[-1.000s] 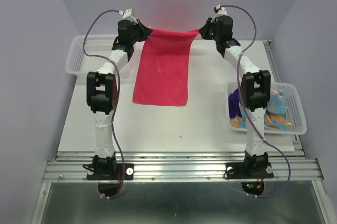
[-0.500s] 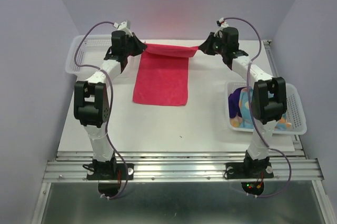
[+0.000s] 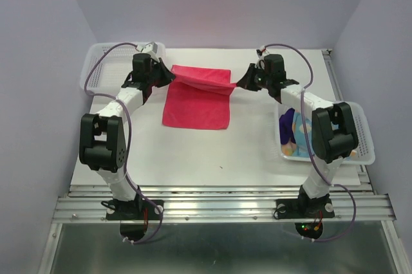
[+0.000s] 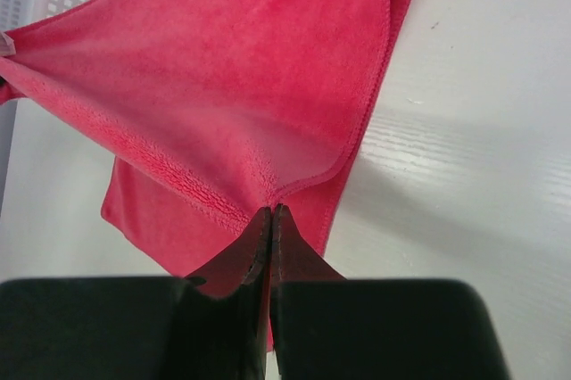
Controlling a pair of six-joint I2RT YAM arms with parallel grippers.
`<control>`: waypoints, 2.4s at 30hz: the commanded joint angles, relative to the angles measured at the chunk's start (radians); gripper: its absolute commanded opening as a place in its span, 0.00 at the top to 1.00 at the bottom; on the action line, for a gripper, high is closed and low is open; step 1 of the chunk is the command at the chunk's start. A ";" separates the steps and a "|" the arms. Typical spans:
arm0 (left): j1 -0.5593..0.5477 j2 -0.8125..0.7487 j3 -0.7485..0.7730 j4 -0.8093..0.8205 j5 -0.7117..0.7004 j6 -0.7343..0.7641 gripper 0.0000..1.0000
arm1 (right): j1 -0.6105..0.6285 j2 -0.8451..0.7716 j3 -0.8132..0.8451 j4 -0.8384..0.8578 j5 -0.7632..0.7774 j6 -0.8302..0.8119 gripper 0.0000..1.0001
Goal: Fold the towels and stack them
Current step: Fold the towel
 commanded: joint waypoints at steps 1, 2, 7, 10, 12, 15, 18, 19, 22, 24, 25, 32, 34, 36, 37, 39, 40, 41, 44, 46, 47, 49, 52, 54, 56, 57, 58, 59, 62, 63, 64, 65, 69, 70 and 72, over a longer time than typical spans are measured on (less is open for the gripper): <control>0.006 -0.093 -0.059 0.014 -0.015 0.026 1.00 | 0.034 -0.085 -0.058 0.012 0.014 0.012 0.99; 0.006 -0.107 -0.082 0.014 -0.017 0.026 1.00 | 0.040 -0.103 -0.072 0.012 0.033 0.014 0.99; 0.004 -0.139 -0.143 0.011 -0.015 0.021 1.00 | 0.074 -0.149 -0.132 0.012 0.061 0.025 0.99; 0.004 -0.161 -0.172 0.002 -0.025 0.012 1.00 | 0.098 -0.168 -0.149 -0.012 0.099 0.016 0.99; 0.004 -0.173 -0.175 -0.031 -0.038 0.003 1.00 | 0.107 -0.174 -0.152 -0.049 0.119 0.005 0.99; 0.004 -0.190 -0.182 -0.061 -0.043 -0.008 1.00 | 0.118 -0.188 -0.170 -0.063 0.152 0.006 0.99; 0.004 -0.205 -0.194 -0.081 -0.054 -0.010 1.00 | 0.121 -0.208 -0.189 -0.064 0.170 0.005 0.99; 0.004 -0.210 -0.208 -0.090 -0.060 -0.014 1.00 | 0.121 -0.211 -0.201 -0.063 0.172 0.006 0.99; 0.004 -0.220 -0.228 -0.118 -0.081 -0.013 1.00 | 0.132 -0.220 -0.230 -0.063 0.172 0.006 0.99; 0.004 -0.230 -0.243 -0.132 -0.104 -0.010 1.00 | 0.143 -0.214 -0.245 -0.057 0.166 0.011 0.99; 0.004 -0.234 -0.247 -0.137 -0.106 -0.005 1.00 | 0.146 -0.211 -0.256 -0.049 0.155 0.014 0.99; -0.002 -0.205 -0.286 -0.147 -0.107 0.018 1.00 | 0.161 -0.148 -0.310 0.037 0.073 0.065 0.99; -0.002 -0.194 -0.300 -0.147 -0.123 0.013 1.00 | 0.170 -0.134 -0.312 0.038 0.070 0.066 0.99; -0.002 -0.187 -0.307 -0.147 -0.141 0.012 1.00 | 0.175 -0.122 -0.313 0.040 0.073 0.066 0.98; -0.002 -0.179 -0.313 -0.147 -0.144 0.010 1.00 | 0.181 -0.119 -0.318 0.038 0.073 0.065 0.96; -0.002 -0.165 -0.318 -0.153 -0.152 0.009 1.00 | 0.187 -0.108 -0.325 0.038 0.077 0.066 0.94; -0.002 -0.162 -0.321 -0.155 -0.157 0.003 1.00 | 0.189 -0.105 -0.328 0.040 0.078 0.071 0.92; -0.004 -0.162 -0.326 -0.163 -0.160 0.001 0.95 | 0.192 -0.096 -0.331 0.038 0.078 0.071 0.89; -0.007 -0.182 -0.340 -0.167 -0.164 -0.007 0.70 | 0.195 -0.090 -0.333 0.031 0.069 0.069 0.76; -0.010 -0.205 -0.359 -0.167 -0.172 -0.011 0.62 | 0.201 -0.099 -0.338 0.031 0.061 0.066 0.65; -0.011 -0.219 -0.366 -0.167 -0.178 -0.016 0.59 | 0.201 -0.104 -0.339 0.026 0.058 0.065 0.62; -0.014 -0.265 -0.382 -0.158 -0.173 -0.025 0.47 | 0.203 -0.123 -0.341 0.024 0.044 0.066 0.51; -0.019 -0.318 -0.395 -0.160 -0.158 -0.025 0.42 | 0.204 -0.145 -0.335 0.017 0.043 0.068 0.45; -0.024 -0.360 -0.402 -0.164 -0.160 -0.028 0.36 | 0.206 -0.168 -0.312 -0.006 0.050 0.046 0.40; -0.034 -0.384 -0.410 -0.164 -0.146 -0.033 0.27 | 0.227 -0.171 -0.283 -0.021 0.087 0.005 0.30; -0.048 -0.410 -0.412 -0.161 -0.143 -0.036 0.22 | 0.251 -0.160 -0.232 -0.052 0.101 -0.010 0.16; -0.059 -0.420 -0.410 -0.161 -0.141 -0.037 0.14 | 0.265 -0.148 -0.203 -0.064 0.109 -0.027 0.00; -0.068 -0.432 -0.409 -0.161 -0.138 -0.037 0.03 | 0.276 -0.104 -0.174 -0.089 0.112 -0.052 0.00; -0.097 -0.486 -0.407 -0.163 -0.138 -0.045 0.01 | 0.308 -0.003 -0.043 -0.114 0.093 -0.079 0.00; -0.100 -0.495 -0.406 -0.166 -0.141 -0.047 0.01 | 0.312 0.022 -0.019 -0.111 0.083 -0.083 0.00; -0.100 -0.501 -0.404 -0.169 -0.147 -0.050 0.01 | 0.313 0.054 0.006 -0.112 0.080 -0.086 0.00; -0.100 -0.509 -0.402 -0.170 -0.153 -0.054 0.01 | 0.316 0.082 0.064 -0.120 0.081 -0.084 0.00; -0.102 -0.526 -0.387 -0.203 -0.183 -0.054 0.01 | 0.322 0.186 0.118 -0.166 0.083 -0.081 0.00; -0.102 -0.526 -0.380 -0.210 -0.186 -0.057 0.01 | 0.324 0.194 0.107 -0.166 0.089 -0.077 0.00; -0.102 -0.524 -0.367 -0.213 -0.192 -0.057 0.01 | 0.322 0.182 0.071 -0.160 0.099 -0.057 0.00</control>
